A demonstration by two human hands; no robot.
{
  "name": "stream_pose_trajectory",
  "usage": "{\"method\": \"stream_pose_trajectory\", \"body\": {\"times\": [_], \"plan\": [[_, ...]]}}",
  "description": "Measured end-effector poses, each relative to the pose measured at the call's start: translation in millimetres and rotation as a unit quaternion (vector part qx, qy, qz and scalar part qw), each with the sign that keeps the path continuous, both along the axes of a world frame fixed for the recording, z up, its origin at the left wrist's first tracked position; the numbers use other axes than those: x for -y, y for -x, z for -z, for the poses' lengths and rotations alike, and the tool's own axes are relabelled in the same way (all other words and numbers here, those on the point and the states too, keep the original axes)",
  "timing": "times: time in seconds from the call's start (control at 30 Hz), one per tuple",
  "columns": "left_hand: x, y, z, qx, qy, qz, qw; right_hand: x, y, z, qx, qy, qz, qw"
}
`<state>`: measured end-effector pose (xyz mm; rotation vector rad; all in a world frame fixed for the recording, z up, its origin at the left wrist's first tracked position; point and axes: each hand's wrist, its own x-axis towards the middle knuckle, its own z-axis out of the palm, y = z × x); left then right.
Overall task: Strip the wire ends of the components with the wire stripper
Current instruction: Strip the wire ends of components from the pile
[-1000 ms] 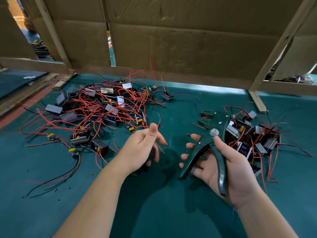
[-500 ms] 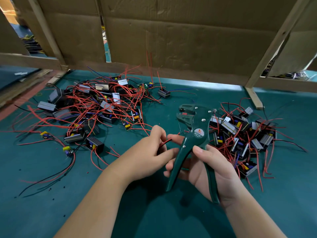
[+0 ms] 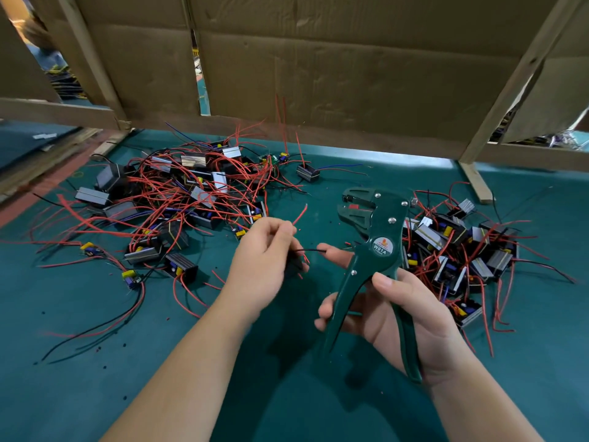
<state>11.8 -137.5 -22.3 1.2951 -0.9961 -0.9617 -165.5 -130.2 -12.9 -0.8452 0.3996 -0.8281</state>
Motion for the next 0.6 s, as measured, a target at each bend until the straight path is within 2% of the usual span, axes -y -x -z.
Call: {"method": "stream_pose_trajectory", "body": {"times": [0.03,0.13,0.23,0.33,0.47,0.6], "plan": [[0.0,-1.9,-2.4,-0.031,-0.019,0.004,0.999,0.0,0.8,1.6,-0.008,0.011,-0.009,1.0],[-1.2,-9.9,-7.0,-0.034,-0.029,0.025,0.999,0.2,-1.7,5.9,-0.026,0.031,0.008,0.999],[-2.1,-14.1,-12.4,-0.027,0.014,0.028,0.999,4.6,-5.5,6.3,-0.026,-0.033,0.065,0.997],[-3.8,-16.3,-14.2,-0.015,0.034,0.021,0.999,10.9,-2.3,5.8,-0.08,-0.094,0.101,0.987],[-4.1,-16.4,-14.3,-0.021,0.054,0.024,0.998,10.6,4.9,2.2,-0.111,-0.124,0.036,0.985],[-6.4,-14.7,-15.6,0.046,0.077,0.051,0.995,4.8,8.1,-1.7,-0.083,-0.146,-0.07,0.983]]}}
